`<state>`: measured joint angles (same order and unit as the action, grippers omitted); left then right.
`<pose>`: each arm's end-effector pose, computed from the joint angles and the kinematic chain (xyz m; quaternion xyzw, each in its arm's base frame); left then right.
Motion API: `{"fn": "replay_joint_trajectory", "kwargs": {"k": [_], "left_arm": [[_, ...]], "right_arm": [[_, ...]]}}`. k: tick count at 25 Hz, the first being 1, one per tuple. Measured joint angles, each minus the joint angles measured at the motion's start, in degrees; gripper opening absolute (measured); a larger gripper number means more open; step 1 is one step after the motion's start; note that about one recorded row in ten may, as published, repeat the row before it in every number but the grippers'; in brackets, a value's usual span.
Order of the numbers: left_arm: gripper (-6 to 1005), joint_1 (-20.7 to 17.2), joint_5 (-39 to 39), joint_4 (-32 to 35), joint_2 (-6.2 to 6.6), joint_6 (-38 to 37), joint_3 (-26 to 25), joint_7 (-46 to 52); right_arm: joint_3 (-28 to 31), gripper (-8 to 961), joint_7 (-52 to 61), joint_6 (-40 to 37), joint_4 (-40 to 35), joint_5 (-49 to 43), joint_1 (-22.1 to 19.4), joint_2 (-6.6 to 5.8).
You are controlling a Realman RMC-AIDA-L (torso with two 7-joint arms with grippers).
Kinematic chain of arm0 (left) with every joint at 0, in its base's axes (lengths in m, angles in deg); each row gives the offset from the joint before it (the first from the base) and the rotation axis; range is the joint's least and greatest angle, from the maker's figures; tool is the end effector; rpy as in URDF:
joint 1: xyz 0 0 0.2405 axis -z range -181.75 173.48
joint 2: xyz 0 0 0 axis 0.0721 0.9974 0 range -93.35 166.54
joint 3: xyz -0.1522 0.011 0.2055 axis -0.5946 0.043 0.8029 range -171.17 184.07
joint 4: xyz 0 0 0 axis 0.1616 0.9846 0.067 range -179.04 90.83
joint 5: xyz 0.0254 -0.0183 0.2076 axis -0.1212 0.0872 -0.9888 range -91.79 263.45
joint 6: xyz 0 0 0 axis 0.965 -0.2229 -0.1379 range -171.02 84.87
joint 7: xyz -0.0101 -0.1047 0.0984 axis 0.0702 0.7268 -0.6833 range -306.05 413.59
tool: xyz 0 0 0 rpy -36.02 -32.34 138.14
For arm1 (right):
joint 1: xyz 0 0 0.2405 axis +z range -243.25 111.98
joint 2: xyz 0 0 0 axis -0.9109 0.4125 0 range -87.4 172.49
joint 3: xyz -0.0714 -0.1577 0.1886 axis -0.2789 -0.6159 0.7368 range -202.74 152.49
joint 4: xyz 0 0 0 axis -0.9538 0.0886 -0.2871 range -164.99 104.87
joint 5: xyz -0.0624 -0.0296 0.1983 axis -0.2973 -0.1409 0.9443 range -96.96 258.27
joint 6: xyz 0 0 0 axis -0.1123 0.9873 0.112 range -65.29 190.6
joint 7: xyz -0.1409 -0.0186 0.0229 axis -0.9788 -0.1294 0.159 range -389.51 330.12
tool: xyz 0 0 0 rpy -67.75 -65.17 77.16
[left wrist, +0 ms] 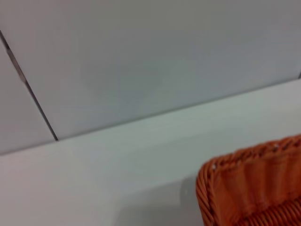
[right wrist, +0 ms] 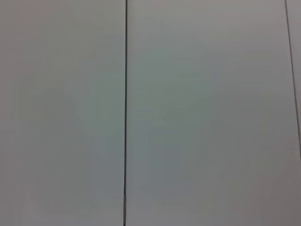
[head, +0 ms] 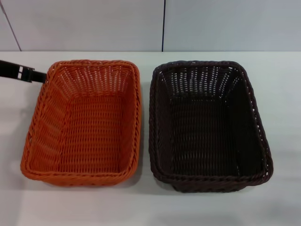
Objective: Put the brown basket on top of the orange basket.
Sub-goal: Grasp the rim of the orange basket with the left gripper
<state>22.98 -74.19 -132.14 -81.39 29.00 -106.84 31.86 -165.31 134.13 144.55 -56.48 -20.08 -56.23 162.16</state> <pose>-0.2195 0.3909 0.1051 -0.7920 -0.4102 0.0563 0.4486 0.3520 0.2493 0.0116 -0.5099 0.2373 0.2575 0.7857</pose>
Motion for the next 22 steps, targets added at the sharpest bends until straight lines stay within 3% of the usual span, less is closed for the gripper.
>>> {"fn": "replay_joint_trajectory", "kwargs": {"k": [22], "left_arm": [[766,1.36,-0.54,10.84,0.0,0.52,2.81,-0.33]], "right_arm": [[0.0,823,0.0,0.03,1.14,0.24,0.06,0.0]]}}
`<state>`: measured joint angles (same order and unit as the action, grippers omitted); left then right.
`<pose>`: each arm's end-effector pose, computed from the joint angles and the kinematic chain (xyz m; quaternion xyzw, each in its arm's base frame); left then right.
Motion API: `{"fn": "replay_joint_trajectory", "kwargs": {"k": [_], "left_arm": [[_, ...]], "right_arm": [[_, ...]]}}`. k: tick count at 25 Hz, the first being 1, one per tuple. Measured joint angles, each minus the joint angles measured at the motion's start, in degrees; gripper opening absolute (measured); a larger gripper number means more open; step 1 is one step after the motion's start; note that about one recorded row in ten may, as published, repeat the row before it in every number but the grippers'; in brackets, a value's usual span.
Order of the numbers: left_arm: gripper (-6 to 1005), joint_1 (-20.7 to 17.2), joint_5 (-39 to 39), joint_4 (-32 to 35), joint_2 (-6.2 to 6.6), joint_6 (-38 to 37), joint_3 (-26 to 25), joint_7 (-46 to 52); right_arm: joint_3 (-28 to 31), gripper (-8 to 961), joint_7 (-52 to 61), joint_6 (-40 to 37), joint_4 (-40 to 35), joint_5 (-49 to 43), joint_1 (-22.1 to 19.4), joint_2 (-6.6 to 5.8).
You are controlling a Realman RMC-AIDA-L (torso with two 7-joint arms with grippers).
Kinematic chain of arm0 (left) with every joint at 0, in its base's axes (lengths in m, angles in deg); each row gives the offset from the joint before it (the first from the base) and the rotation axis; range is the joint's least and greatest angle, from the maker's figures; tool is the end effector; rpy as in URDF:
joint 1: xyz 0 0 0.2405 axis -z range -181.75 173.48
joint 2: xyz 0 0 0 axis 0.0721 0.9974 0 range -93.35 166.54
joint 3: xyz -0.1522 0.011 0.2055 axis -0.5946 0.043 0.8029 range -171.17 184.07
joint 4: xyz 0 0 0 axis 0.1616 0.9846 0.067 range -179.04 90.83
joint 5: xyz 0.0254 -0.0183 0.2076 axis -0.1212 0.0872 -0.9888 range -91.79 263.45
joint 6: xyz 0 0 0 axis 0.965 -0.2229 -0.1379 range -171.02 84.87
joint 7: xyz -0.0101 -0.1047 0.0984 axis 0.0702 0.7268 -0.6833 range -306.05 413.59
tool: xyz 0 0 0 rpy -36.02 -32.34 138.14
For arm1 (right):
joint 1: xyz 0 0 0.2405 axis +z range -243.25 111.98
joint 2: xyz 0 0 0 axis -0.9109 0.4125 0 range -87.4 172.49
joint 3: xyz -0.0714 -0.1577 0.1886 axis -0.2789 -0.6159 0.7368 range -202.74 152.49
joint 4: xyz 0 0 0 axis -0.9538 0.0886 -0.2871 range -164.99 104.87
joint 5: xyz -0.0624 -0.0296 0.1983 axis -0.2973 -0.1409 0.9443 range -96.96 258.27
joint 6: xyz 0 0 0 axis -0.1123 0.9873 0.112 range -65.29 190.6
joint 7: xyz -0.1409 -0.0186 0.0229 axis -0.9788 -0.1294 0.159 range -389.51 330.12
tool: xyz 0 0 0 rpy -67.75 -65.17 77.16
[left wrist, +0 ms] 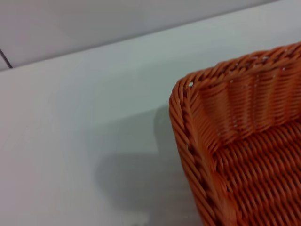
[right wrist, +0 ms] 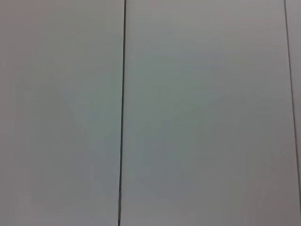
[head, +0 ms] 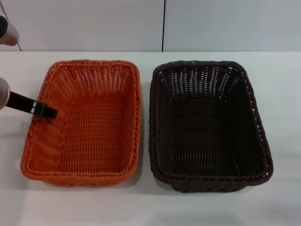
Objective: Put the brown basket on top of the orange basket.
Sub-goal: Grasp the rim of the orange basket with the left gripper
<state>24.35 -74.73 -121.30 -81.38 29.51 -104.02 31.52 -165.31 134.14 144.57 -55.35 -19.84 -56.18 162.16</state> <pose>-0.2490 0.3857 0.0644 -0.7994 -0.4465 0.1158 0.3849 0.3562 0.2475 0.0133 -0.5106 0.2351 0.2486 0.7888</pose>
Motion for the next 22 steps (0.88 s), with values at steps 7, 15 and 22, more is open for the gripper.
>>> {"fn": "replay_joint_trajectory", "kwargs": {"k": [7,15,22], "left_arm": [[767,0.41,-0.1,3.04,0.11,-0.9,0.98,-0.21],[752,0.69,-1.47,4.0,0.04,-1.35,2.72,0.04],[649,1.33,-1.54,5.09,0.17,-0.83,3.67,-0.9]], "right_arm": [[0.0,823,0.0,-0.01,0.07,-0.07,-0.06,0.0],[0.0,824,0.0,-0.03,0.06,-0.15,-0.22,0.0],[0.0,823,0.0,-0.08,0.47,-0.17,-0.43,0.09]]}}
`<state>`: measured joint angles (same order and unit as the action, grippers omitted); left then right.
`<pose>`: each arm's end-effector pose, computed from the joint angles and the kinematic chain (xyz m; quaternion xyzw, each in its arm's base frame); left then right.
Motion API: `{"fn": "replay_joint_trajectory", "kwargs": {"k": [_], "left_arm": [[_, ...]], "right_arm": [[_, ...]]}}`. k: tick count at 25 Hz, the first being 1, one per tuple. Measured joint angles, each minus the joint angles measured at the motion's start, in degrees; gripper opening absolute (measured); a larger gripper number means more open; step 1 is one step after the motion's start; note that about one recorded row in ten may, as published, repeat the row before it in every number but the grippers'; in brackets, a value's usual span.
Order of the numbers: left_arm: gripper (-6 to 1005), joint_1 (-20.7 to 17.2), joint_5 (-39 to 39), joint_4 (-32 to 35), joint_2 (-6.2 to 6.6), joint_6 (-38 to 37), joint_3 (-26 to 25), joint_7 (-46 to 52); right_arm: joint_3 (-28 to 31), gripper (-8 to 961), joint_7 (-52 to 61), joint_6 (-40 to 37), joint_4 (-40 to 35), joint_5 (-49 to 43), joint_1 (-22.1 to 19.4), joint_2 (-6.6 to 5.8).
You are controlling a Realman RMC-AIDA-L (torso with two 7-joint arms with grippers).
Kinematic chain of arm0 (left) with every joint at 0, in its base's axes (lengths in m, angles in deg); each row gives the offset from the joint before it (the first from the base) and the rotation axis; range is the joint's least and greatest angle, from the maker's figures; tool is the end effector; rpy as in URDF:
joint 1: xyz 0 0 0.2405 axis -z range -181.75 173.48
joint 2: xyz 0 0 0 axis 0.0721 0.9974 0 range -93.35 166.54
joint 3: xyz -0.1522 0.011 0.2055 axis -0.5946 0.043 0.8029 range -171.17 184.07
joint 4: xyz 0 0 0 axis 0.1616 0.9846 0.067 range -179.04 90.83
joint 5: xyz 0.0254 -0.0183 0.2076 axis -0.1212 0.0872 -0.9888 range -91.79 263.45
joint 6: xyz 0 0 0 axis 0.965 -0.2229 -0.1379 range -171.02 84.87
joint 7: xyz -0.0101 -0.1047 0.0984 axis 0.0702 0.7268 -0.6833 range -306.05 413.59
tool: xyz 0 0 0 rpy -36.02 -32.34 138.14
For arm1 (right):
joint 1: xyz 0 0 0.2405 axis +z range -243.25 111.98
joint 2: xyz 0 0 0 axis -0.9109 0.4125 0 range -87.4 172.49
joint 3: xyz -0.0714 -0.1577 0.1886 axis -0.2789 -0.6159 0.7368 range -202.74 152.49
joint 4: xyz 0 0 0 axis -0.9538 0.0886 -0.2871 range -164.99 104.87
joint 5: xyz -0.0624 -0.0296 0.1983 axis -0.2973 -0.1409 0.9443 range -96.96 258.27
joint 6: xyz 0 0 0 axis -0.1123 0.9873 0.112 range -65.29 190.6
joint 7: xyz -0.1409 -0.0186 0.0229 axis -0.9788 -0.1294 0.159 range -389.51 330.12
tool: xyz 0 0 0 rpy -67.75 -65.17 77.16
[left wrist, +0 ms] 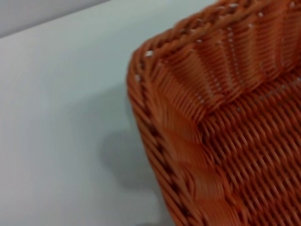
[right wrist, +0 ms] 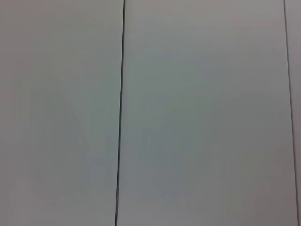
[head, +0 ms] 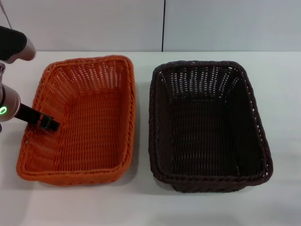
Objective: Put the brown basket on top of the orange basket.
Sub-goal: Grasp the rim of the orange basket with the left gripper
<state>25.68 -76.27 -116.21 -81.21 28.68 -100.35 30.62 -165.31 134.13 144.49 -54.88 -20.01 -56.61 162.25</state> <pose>-0.2565 0.3847 0.0430 -0.8110 -0.4316 0.1602 0.3610 0.3591 0.2442 0.0129 -0.5119 0.2361 0.2424 0.7896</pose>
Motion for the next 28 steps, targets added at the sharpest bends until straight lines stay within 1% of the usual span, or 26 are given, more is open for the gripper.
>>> {"fn": "replay_joint_trajectory", "kwargs": {"k": [2,4,8,18,19,21,22,24,28], "left_arm": [[590,-0.24,-0.63,-1.37,-0.15,0.33,0.33,0.05],[560,-0.24,-0.63,-1.37,-0.15,0.33,0.33,0.05],[501,-1.47,-0.99,-4.53,-0.21,0.82,0.76,0.31],[346,-1.95,-1.09,-6.13,-0.19,1.38,1.08,0.02],[329,-2.35,-1.41,-7.97,-0.06,1.74,1.06,-0.85],[310,-2.84,-1.75,-10.15,-0.04,2.02,0.93,-2.43],[301,-2.84,-1.75,-10.15,-0.04,2.02,0.93,-2.43],[291,-3.59,-2.53,-12.97,-0.08,2.18,1.02,-4.42],[288,-3.8,-3.06,-14.29,-0.07,2.39,1.17,-5.09]], "right_arm": [[0.0,823,0.0,-0.01,0.05,-0.03,0.0,0.0],[0.0,823,0.0,-0.01,0.08,-0.04,-0.02,0.0],[0.0,823,0.0,-0.01,0.15,-0.06,-0.15,0.01],[0.0,823,0.0,0.18,0.24,-0.07,-0.24,0.09],[0.0,824,0.0,0.19,0.24,-0.07,-0.23,0.09],[0.0,824,0.0,0.29,0.23,-0.07,-0.19,0.08],[0.0,824,0.0,0.38,0.22,-0.07,-0.14,0.04],[0.0,824,0.0,0.41,0.22,-0.07,-0.12,0.04],[0.17,823,0.0,0.5,0.21,-0.03,-0.09,0.01]]}}
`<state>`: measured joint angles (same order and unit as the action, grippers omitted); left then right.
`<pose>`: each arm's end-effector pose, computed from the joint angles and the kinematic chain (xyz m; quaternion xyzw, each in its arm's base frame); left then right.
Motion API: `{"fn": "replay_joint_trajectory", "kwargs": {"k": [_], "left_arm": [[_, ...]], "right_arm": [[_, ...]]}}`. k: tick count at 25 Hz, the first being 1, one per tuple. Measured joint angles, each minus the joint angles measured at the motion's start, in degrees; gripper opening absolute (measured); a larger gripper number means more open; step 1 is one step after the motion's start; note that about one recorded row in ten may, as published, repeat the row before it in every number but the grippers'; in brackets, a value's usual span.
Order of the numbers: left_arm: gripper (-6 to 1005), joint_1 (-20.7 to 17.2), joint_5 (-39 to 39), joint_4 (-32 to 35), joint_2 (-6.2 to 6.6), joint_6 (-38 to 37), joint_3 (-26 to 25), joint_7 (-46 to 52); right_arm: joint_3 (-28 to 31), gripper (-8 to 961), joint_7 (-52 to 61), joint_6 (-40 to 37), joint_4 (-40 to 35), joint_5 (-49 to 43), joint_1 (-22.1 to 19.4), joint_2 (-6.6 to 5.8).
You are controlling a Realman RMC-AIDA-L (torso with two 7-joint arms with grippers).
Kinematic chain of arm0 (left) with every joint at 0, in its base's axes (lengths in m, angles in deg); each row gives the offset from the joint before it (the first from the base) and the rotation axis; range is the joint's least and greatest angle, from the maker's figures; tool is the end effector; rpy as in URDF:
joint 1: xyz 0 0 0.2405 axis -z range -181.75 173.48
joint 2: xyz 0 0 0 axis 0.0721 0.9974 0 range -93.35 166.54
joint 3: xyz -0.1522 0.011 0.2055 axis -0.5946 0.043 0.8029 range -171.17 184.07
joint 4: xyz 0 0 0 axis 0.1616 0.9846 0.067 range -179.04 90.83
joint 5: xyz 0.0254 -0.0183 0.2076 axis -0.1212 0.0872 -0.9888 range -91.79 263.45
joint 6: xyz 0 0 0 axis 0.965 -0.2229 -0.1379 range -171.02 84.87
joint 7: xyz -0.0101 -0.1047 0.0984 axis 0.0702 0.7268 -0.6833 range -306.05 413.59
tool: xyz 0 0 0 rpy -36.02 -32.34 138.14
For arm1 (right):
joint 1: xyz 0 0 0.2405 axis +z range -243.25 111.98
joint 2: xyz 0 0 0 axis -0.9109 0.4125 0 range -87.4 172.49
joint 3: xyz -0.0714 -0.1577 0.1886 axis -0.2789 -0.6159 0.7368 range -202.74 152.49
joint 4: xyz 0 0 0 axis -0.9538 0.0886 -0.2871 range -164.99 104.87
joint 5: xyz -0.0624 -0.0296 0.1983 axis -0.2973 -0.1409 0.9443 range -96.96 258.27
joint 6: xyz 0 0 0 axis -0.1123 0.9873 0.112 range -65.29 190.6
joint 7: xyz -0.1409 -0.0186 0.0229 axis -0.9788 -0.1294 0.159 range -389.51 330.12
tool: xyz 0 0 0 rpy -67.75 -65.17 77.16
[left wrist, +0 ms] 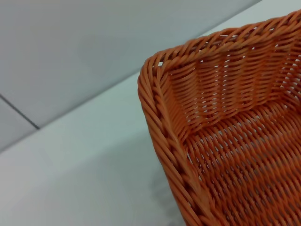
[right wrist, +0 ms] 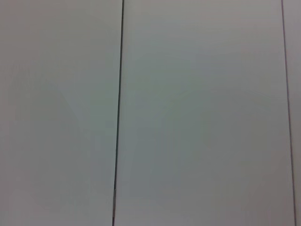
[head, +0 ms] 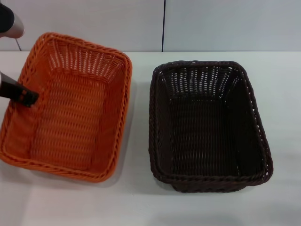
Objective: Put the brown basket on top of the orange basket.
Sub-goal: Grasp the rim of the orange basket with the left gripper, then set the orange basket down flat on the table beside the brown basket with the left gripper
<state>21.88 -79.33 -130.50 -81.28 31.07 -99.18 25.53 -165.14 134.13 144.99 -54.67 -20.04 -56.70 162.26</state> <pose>-0.2291 0.3800 0.0781 -0.8272 -0.3406 0.1649 0.4153 0.3596 0.2430 0.0145 -0.5091 0.2331 0.2419 0.7925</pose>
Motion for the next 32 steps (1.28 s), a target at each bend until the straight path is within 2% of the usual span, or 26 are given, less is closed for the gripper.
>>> {"fn": "replay_joint_trajectory", "kwargs": {"k": [3,4,5,9,11,17,28,32], "left_arm": [[278,-0.17,-0.38,-5.5,0.17,2.54,-0.45,-7.35],[274,-0.17,-0.38,-5.5,0.17,2.54,-0.45,-7.35],[270,-0.6,-0.38,-8.81,0.22,3.64,-0.54,-9.91],[237,-1.34,-0.35,-12.77,0.23,4.24,-1.05,-12.81],[220,-1.98,-0.44,-16.87,0.26,4.28,-1.88,-15.33],[170,-2.0,-0.44,-19.12,0.3,4.47,-2.0,-17.87],[158,-1.33,-0.41,-21.02,0.13,6.01,-1.41,-25.61],[156,-0.94,-0.27,-22.02,0.07,6.47,0.95,-30.16]], "right_arm": [[0.22,823,0.0,0.21,0.0,0.0,0.0,-0.01],[0.3,823,0.0,0.63,-0.02,0.04,-0.04,-0.01],[0.3,823,0.0,0.63,-0.02,0.04,-0.04,-0.01],[0.29,823,0.0,1.57,-0.22,0.21,-0.1,-0.02],[0.28,823,0.0,1.62,-0.25,0.23,-0.11,-0.01],[0.2,824,0.0,1.67,-0.52,0.28,-0.08,-0.01],[0.06,823,0.0,2.23,-1.25,0.33,-0.22,0.08],[0.12,823,0.0,2.31,-1.32,0.33,-0.22,0.07]]}}
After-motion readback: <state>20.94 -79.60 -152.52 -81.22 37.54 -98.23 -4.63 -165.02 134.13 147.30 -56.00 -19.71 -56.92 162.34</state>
